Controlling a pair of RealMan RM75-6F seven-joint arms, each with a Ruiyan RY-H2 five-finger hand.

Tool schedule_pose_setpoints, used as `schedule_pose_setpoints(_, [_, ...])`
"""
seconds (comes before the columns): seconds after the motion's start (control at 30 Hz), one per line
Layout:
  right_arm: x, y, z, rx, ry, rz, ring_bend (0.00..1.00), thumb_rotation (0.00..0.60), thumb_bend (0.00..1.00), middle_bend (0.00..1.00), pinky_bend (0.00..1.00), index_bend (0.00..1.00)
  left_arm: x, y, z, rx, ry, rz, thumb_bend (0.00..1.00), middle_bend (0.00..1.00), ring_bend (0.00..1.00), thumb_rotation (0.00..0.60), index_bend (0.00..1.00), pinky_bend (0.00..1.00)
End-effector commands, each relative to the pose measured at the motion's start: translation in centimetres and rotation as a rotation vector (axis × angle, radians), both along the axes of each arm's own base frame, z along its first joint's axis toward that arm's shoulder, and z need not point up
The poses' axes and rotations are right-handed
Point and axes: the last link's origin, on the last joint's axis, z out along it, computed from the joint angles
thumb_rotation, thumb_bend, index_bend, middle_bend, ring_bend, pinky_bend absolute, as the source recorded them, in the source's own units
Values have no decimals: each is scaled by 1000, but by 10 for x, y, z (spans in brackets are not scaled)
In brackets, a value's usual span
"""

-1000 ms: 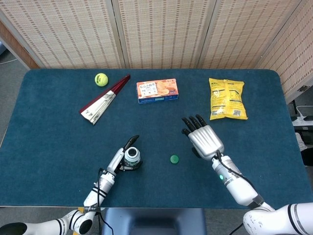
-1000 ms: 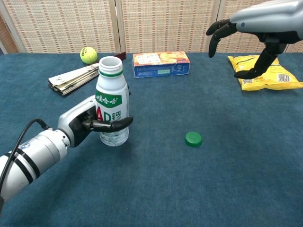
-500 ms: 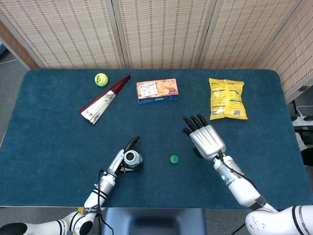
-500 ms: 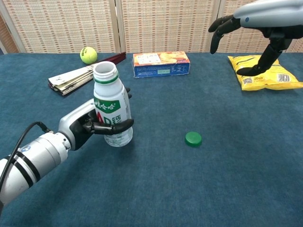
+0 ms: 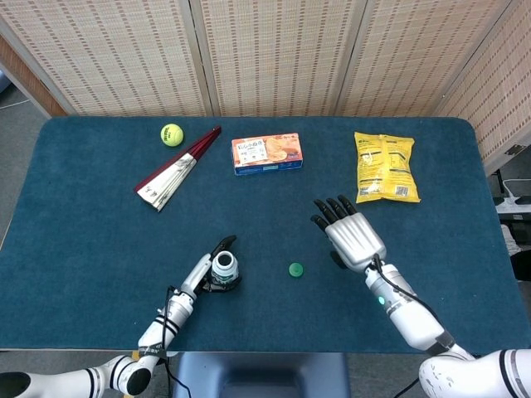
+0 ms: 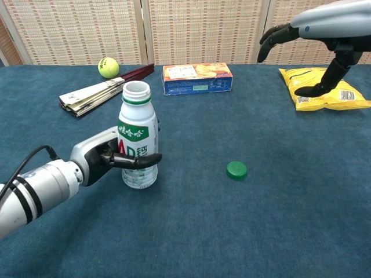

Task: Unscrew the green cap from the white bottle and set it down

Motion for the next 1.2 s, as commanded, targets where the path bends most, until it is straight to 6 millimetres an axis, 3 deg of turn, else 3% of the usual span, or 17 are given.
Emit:
schedule_pose_setpoints(0.03, [-1,0,1,3,-6,-1,0,600,255,0,0,149,9,6,17,-22,73,-5,360,0,0,600,0,0])
schedule_pose_setpoints(0.3, [-2,2,6,10,-19,-4,0,600,255,0,0,54,31,7,36,-12,89,-12,304,0,0,600,0,0])
schedule_pose_setpoints(0.43, [-1,4,9,10,-27,3,0,600,255,0,0,1,28,4,34,-94,125,-2,282,0,0,594,0,0])
schedule_pose_setpoints(0.5, [-1,5,11,11,-33,5,0,600,255,0,0,0,26,3,34,-191,148,0,266,0,0,509,0,0])
schedule_pose_setpoints(0.63, [-1,6,12,12,-34,6,0,600,255,0,0,0,27,6,37,-226,138,12,245,0,0,431,0,0])
schedule_pose_setpoints(0.7, [-2,7,15,9,-26,7,0,600,255,0,0,0,29,10,44,-256,117,18,237,0,0,431,0,0])
schedule_pose_setpoints(0.83, [-3,8,19,6,-29,-3,0,600,255,0,0,0,38,15,55,-147,93,-16,247,0,0,436,0,0])
schedule_pose_setpoints(1.2, [-10,17,31,-26,-26,11,0,600,255,0,0,0,20,14,81,235,346,-183,335,0,0,532,0,0])
